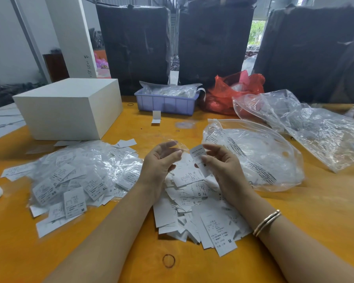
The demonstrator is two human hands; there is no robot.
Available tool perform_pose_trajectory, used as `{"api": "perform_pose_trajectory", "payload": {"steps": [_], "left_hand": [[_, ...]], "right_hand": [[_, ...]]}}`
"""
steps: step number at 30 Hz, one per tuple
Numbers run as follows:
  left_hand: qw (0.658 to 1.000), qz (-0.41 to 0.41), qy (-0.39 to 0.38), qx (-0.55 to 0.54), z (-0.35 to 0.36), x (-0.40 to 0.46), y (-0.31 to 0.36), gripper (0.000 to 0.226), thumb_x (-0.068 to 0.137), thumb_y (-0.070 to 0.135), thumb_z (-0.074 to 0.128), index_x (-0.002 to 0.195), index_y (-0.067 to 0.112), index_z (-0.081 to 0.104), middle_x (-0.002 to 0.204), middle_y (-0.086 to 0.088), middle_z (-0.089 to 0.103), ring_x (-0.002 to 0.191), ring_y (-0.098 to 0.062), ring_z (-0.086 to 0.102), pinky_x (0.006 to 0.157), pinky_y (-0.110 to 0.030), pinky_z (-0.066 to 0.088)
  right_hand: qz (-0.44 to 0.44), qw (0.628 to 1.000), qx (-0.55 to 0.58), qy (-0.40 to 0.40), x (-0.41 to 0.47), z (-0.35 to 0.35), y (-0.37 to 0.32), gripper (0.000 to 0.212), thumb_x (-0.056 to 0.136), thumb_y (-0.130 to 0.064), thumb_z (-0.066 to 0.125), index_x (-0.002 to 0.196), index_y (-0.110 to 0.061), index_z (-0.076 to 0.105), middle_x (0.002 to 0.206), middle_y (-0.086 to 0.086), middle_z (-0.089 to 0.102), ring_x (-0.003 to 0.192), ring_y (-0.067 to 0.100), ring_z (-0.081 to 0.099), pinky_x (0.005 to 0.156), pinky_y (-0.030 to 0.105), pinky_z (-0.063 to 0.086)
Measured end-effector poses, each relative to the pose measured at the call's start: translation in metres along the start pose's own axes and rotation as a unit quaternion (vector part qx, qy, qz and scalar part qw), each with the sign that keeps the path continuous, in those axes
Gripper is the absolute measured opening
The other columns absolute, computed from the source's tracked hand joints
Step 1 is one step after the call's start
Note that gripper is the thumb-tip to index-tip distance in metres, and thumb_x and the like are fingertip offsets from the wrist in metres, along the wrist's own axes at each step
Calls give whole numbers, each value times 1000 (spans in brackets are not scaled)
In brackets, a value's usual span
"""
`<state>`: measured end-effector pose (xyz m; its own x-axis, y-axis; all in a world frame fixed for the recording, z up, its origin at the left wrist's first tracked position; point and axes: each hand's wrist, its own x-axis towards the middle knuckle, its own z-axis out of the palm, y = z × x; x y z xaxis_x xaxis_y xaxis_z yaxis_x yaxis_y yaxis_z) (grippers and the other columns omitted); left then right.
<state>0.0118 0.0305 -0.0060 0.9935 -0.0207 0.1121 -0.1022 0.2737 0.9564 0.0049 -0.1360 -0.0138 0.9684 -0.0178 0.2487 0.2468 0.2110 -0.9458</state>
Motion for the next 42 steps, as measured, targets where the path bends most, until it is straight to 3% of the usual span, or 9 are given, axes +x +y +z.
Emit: {"api": "perform_pose_trajectory", "payload": {"steps": [4,8,12,17,21,27,32,37,42], "left_hand": [[1000,5,1,2,-1,0,0,23,82,11,70,98,26,65,83,13,72,77,-1,64,71,-22,45],[1000,9,1,2,-2,1,0,23,82,11,70,98,27,65,85,13,71,76,-1,64,70,-22,46],[1000,10,1,21,-1,1,-2,23,83,9,69,98,25,65,86,10,71,80,-4,63,71,-22,45],[999,11,-5,40,0,1,-3,22,82,10,70,99,23,65,89,6,70,81,-6,63,69,-21,46],[999,3,-14,41,1,1,-1,24,81,16,72,103,22,64,89,5,70,81,-9,65,67,-20,47],[998,-18,-8,62,-1,0,-1,26,79,19,74,103,27,64,87,7,72,70,-1,65,60,-16,47],[997,-26,-10,69,-1,0,-1,28,78,18,75,103,26,65,88,3,73,80,-9,66,63,-20,44],[996,-32,-33,75,0,-1,-3,30,75,19,77,101,26,65,82,7,73,73,-4,64,62,-20,43],[998,-23,-10,66,2,-1,-3,27,77,18,75,101,26,65,83,6,72,70,-1,65,62,-18,45]], "right_hand": [[6,1000,-12,2,0,1,2,28,83,2,62,95,-22,70,93,15,63,87,32,62,85,47,50],[32,999,15,17,2,-2,2,26,81,2,64,101,-15,67,91,11,65,84,25,64,77,34,55],[51,998,29,-21,-2,1,0,25,82,2,64,99,-14,67,94,13,67,83,24,66,72,29,56],[26,998,-48,-41,-5,4,-2,23,82,-1,64,97,-19,68,91,7,64,82,19,63,76,31,53],[-1,993,-112,-41,-7,6,-3,23,83,-3,65,96,-21,66,84,-2,63,80,13,62,67,24,52],[-24,992,-121,-14,-7,5,-5,23,84,-2,64,91,-24,66,84,-1,63,86,27,62,76,40,52],[-31,987,-150,-45,-9,8,-6,21,85,-3,63,90,-23,67,82,-2,63,72,4,61,63,20,50],[-34,985,-160,-62,-8,9,-5,21,85,-3,63,94,-22,66,81,5,65,72,13,60,65,28,51],[-29,994,-100,-33,-6,5,-3,25,86,-2,61,103,-19,53,81,8,59,74,14,59,67,25,51]]}}
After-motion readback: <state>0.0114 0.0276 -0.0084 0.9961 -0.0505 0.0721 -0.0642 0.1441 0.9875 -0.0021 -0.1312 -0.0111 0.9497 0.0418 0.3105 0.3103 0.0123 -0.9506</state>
